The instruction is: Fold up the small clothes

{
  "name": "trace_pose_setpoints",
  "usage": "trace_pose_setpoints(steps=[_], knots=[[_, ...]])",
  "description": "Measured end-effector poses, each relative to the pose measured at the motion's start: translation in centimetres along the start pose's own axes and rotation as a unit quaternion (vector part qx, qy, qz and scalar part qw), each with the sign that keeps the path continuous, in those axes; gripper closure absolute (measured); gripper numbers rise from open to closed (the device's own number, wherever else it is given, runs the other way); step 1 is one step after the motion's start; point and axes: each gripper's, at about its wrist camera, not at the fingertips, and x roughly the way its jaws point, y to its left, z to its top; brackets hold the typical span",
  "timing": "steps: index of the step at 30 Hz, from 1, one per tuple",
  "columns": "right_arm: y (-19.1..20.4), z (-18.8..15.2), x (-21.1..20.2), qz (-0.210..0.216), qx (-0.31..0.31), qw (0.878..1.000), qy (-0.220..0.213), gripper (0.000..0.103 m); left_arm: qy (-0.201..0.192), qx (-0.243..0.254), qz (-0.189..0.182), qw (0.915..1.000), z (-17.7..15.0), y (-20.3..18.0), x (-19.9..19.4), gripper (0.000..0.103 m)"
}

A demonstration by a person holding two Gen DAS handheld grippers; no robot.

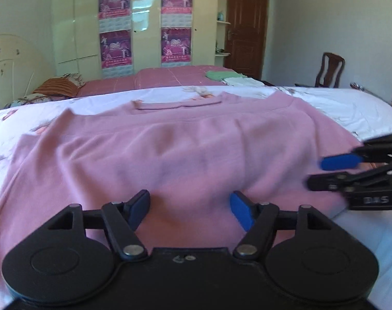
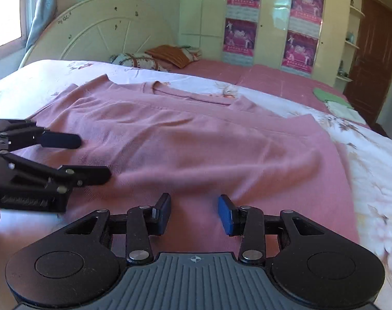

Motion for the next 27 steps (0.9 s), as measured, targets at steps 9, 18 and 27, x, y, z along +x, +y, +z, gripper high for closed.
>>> trace_pose_setpoints(steps=[9,18,27], knots=[[-4.0,-3.1,-6.2,-0.035,0.060,0.998,-0.010,0.064,-0.009,-0.070,0.056,0.9959,-2.2,8.1,-5.8,0.036],[-6.6,-4.0,-8.0,-0.088,0.123,0.988,0.016,0.064,0.006,-0.103,0.081,0.9914,-3.1,11.2,-7.4,0.039],[-7.0,-4.5,-8.8,-0.118,0.133,0.984,0.024,0.063,0.010,-0.097,0.095,0.9907,-3.4,11.8,-8.4,0.038]])
